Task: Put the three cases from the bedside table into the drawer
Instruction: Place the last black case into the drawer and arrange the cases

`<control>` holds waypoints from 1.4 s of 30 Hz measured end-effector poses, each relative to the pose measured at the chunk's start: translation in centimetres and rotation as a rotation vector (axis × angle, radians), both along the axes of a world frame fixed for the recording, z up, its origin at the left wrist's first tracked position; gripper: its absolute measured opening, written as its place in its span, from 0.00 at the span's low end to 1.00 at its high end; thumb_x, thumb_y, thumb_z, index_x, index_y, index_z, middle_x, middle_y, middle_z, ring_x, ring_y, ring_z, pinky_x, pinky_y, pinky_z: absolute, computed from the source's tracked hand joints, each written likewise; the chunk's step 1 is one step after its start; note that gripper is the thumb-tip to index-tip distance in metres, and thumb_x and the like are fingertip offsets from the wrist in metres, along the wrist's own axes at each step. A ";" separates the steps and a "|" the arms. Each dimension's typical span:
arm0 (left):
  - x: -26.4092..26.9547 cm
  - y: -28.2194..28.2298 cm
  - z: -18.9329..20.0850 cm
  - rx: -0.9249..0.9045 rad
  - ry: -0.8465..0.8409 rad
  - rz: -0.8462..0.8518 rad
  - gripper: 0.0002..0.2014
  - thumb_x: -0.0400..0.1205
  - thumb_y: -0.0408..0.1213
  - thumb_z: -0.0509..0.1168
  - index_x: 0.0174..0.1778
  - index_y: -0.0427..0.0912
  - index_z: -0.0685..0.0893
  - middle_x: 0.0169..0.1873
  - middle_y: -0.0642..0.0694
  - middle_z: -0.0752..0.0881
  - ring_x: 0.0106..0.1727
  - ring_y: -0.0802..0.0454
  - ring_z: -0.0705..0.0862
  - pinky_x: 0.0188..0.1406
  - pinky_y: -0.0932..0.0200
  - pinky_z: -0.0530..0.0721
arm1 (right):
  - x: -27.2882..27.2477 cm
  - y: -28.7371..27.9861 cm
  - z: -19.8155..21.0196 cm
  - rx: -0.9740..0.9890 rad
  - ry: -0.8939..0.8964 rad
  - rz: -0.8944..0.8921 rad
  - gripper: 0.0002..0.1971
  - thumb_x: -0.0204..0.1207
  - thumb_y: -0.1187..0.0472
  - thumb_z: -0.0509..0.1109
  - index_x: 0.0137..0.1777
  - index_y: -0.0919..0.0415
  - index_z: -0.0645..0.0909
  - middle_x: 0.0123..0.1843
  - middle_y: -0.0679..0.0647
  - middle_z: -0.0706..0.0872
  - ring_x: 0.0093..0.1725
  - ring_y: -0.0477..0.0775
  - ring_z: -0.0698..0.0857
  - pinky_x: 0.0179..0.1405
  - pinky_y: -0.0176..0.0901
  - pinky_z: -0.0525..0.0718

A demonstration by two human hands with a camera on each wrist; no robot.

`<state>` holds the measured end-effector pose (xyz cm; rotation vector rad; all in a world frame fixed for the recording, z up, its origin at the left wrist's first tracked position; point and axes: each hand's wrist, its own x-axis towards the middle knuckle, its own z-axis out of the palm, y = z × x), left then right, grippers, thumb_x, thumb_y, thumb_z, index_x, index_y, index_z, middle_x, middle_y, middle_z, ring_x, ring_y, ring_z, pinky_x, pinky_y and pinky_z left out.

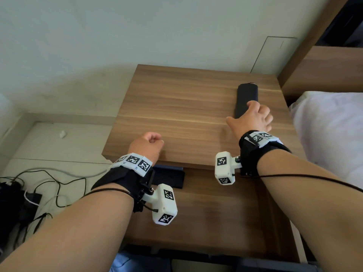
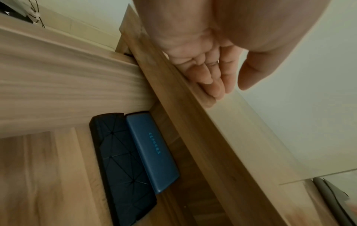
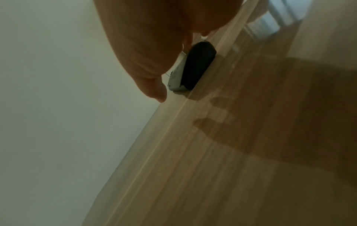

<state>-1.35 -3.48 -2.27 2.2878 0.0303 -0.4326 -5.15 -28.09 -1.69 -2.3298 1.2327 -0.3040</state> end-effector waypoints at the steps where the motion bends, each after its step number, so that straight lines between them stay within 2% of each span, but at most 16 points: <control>1: 0.0 0.0 -0.1 0.008 -0.006 -0.007 0.12 0.79 0.40 0.63 0.57 0.48 0.84 0.45 0.52 0.82 0.44 0.52 0.80 0.44 0.62 0.72 | 0.2 -0.3 -0.3 0.001 0.012 -0.019 0.37 0.65 0.51 0.72 0.74 0.54 0.64 0.75 0.58 0.66 0.74 0.64 0.65 0.74 0.58 0.64; 4: -0.1 0.2 -0.4 0.006 -0.025 -0.020 0.11 0.78 0.38 0.62 0.55 0.50 0.84 0.42 0.54 0.82 0.39 0.52 0.80 0.35 0.62 0.75 | 0.8 -1.1 -0.9 0.052 0.079 -0.062 0.41 0.65 0.49 0.72 0.77 0.55 0.59 0.75 0.61 0.68 0.75 0.66 0.65 0.72 0.60 0.65; 5: -0.1 0.3 -0.4 0.004 -0.029 -0.020 0.11 0.78 0.38 0.62 0.55 0.49 0.84 0.41 0.55 0.82 0.39 0.53 0.80 0.36 0.62 0.76 | 0.9 -1.3 -1.0 0.059 0.102 -0.065 0.41 0.67 0.49 0.71 0.78 0.56 0.58 0.75 0.62 0.69 0.75 0.66 0.66 0.72 0.61 0.65; 8: -0.3 0.2 -0.7 -0.010 -0.036 -0.019 0.12 0.79 0.38 0.62 0.57 0.48 0.83 0.44 0.54 0.83 0.44 0.54 0.81 0.44 0.62 0.75 | 1.2 -1.3 -1.3 0.038 0.124 -0.061 0.38 0.70 0.51 0.69 0.78 0.57 0.57 0.75 0.63 0.69 0.75 0.67 0.66 0.72 0.60 0.65; 13: -0.7 0.1 -0.6 -0.034 -0.050 -0.016 0.12 0.78 0.38 0.63 0.57 0.47 0.83 0.47 0.53 0.84 0.48 0.56 0.81 0.48 0.62 0.75 | 0.6 -0.2 -1.0 0.067 0.088 -0.043 0.38 0.69 0.57 0.68 0.79 0.56 0.57 0.75 0.62 0.70 0.74 0.67 0.66 0.73 0.59 0.65; 19: -1.1 0.2 0.1 -0.074 0.018 -0.020 0.15 0.79 0.41 0.64 0.61 0.47 0.82 0.51 0.53 0.83 0.50 0.56 0.79 0.51 0.63 0.73 | -1.3 3.0 -0.4 0.143 0.068 0.137 0.40 0.69 0.55 0.69 0.80 0.52 0.57 0.74 0.59 0.72 0.72 0.66 0.69 0.71 0.60 0.71; 25: -3.0 1.5 1.1 -0.123 0.038 0.065 0.18 0.78 0.42 0.65 0.64 0.47 0.81 0.53 0.53 0.81 0.51 0.54 0.78 0.51 0.62 0.71 | -3.8 6.8 0.6 0.246 -0.015 0.357 0.38 0.68 0.57 0.70 0.79 0.53 0.61 0.71 0.59 0.74 0.69 0.65 0.71 0.66 0.53 0.71; 30: -4.7 3.8 1.5 -0.107 0.009 0.097 0.20 0.77 0.42 0.65 0.66 0.48 0.79 0.62 0.49 0.83 0.54 0.51 0.79 0.56 0.59 0.74 | -5.9 9.5 1.0 0.334 -0.052 0.522 0.39 0.67 0.59 0.72 0.78 0.50 0.62 0.70 0.58 0.75 0.67 0.63 0.74 0.67 0.57 0.77; 34: -5.4 5.8 2.0 -0.111 -0.014 0.141 0.21 0.79 0.40 0.63 0.70 0.47 0.75 0.61 0.49 0.82 0.50 0.53 0.78 0.51 0.60 0.71 | -7.0 11.2 1.2 0.381 0.001 0.663 0.42 0.65 0.62 0.74 0.80 0.48 0.61 0.72 0.56 0.74 0.68 0.60 0.75 0.68 0.54 0.78; 36: -5.9 6.8 2.1 -0.110 -0.011 0.147 0.23 0.79 0.40 0.62 0.72 0.47 0.73 0.59 0.49 0.82 0.49 0.53 0.77 0.50 0.59 0.71 | -7.4 12.1 1.3 0.430 0.016 0.699 0.43 0.64 0.63 0.74 0.80 0.48 0.61 0.72 0.56 0.75 0.66 0.59 0.78 0.63 0.52 0.81; 39: -6.6 7.8 2.2 -0.110 0.010 0.170 0.25 0.79 0.40 0.62 0.74 0.48 0.71 0.61 0.47 0.83 0.49 0.52 0.77 0.50 0.59 0.71 | -8.1 13.1 1.4 0.506 0.018 0.732 0.43 0.65 0.67 0.73 0.80 0.48 0.62 0.72 0.56 0.76 0.61 0.56 0.81 0.53 0.41 0.81; 42: -7.1 8.3 2.3 -0.108 0.030 0.179 0.25 0.78 0.39 0.62 0.73 0.48 0.72 0.53 0.49 0.82 0.47 0.50 0.78 0.48 0.58 0.72 | -8.6 13.9 1.6 0.555 0.074 0.823 0.41 0.66 0.71 0.72 0.79 0.49 0.64 0.70 0.55 0.78 0.57 0.54 0.82 0.50 0.38 0.81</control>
